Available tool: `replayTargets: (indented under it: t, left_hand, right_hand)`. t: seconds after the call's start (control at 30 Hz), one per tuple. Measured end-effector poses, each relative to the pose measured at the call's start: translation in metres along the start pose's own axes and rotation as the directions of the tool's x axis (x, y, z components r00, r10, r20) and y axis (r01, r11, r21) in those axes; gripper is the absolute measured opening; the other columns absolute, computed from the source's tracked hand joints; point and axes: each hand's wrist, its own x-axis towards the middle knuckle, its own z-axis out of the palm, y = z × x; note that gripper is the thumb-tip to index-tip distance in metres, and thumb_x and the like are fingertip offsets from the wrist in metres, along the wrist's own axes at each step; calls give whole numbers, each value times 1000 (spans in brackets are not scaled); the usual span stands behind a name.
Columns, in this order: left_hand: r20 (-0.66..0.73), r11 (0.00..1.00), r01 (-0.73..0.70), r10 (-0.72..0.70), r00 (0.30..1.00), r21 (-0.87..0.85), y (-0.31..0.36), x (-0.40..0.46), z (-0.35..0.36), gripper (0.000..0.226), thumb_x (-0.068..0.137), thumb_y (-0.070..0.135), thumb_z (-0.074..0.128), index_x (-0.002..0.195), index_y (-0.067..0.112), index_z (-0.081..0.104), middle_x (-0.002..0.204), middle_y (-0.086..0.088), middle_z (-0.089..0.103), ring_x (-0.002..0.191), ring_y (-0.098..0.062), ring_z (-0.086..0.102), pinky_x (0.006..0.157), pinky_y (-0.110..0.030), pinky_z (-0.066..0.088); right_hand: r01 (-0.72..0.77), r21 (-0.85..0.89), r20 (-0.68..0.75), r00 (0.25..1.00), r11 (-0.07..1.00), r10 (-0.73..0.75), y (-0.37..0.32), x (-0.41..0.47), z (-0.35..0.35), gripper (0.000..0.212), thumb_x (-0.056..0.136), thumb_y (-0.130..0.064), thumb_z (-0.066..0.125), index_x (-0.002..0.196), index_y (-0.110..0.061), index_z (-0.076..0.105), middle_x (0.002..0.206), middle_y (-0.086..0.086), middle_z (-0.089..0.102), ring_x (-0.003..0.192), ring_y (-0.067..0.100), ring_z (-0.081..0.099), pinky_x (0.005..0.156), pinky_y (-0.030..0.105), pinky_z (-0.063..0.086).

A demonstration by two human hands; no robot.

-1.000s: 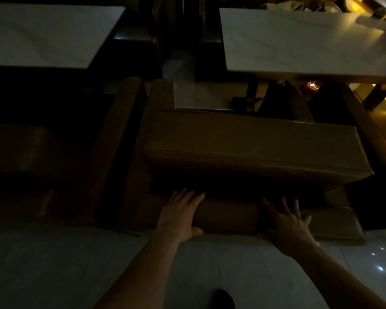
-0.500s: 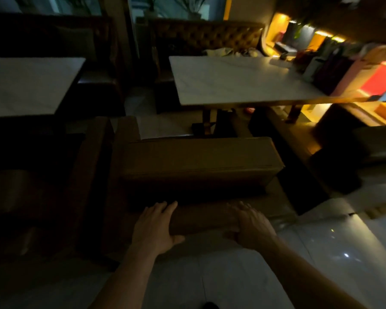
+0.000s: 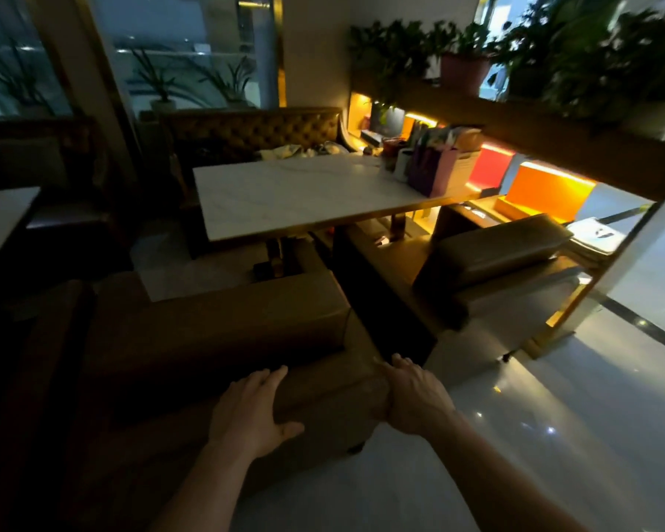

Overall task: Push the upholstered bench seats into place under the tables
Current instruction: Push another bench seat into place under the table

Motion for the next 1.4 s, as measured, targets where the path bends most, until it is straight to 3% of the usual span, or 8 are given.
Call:
replayTargets:
  t: [0.13, 0.3, 0.53, 0.63, 0.8, 0.97, 1.27, 1.4]
  left_hand:
    - [-1, 999, -39, 39, 999, 4, 93, 24, 13, 102, 75, 71, 64, 154, 40, 8, 162, 8, 15, 145, -19, 21, 117, -42, 24]
    - [-3, 994, -109, 109, 994, -30, 210, 61, 29, 99, 76, 65, 68, 153, 40, 10, 161, 8, 17, 146, -19, 20, 116, -42, 26]
    - [64, 988, -152, 152, 986, -6, 324, 142, 55, 102, 76, 68, 66, 154, 40, 7, 163, 6, 13, 147, -21, 18, 116, -44, 26]
    - [76, 982, -188, 189, 979, -23, 367, 193, 67, 102, 76, 69, 65, 154, 39, 8, 162, 6, 14, 146, -21, 19, 116, -42, 25]
    - [66, 977, -203, 207, 976, -65, 437, 305, 93, 102, 74, 68, 68, 154, 40, 11, 161, 5, 19, 145, -22, 23, 116, -43, 27]
    - [99, 973, -197, 209, 973, -119, 506, 394, 118, 101, 75, 67, 68, 154, 38, 11, 161, 4, 19, 145, -21, 23, 117, -43, 24]
    - [79, 986, -104, 115, 990, -133, 579, 507, 166, 99, 79, 67, 64, 154, 38, 8, 163, 5, 11, 149, -19, 6, 119, -42, 16]
    - [-15, 996, 37, -38, 999, -83, 596, 542, 212, 101, 78, 68, 63, 154, 39, 3, 164, 7, 2, 149, -21, 5, 119, -42, 15]
  right_hand:
    - [-25, 30, -49, 998, 999, 27, 92, -10, -28, 91, 77, -65, 66, 152, -35, 23, 140, 5, 42, 126, 28, 44, 101, 43, 43]
    - [-95, 55, -46, 994, 994, 98, 208, -14, -57, 98, 76, -66, 69, 154, -36, 19, 159, 10, 28, 144, 31, 31, 113, 43, 34]
    - [-173, 56, -51, 983, 983, 176, 335, 10, -76, 96, 79, -65, 67, 155, -38, 15, 160, 8, 25, 144, 29, 29, 113, 42, 34]
    - [-190, 76, -41, 980, 979, 193, 389, 39, -80, 98, 76, -70, 65, 154, -37, 16, 158, 9, 27, 142, 30, 31, 112, 44, 36]
    - [-229, 66, -1, 973, 971, 230, 483, 116, -90, 98, 78, -66, 67, 154, -36, 14, 164, 11, 13, 149, 34, 15, 117, 48, 27]
    - [-238, 45, 44, 971, 970, 236, 572, 185, -106, 96, 79, -65, 66, 155, -35, 16, 164, 10, 13, 149, 33, 17, 119, 47, 27]
    - [-141, 41, 101, 986, 989, 136, 694, 304, -100, 97, 75, -69, 68, 153, -33, 23, 159, 7, 27, 144, 29, 27, 114, 48, 34]
    - [-66, -6, 122, 990, 998, 67, 739, 367, -73, 102, 76, -69, 65, 155, -34, 11, 164, 14, 11, 151, 34, 7, 120, 52, 20]
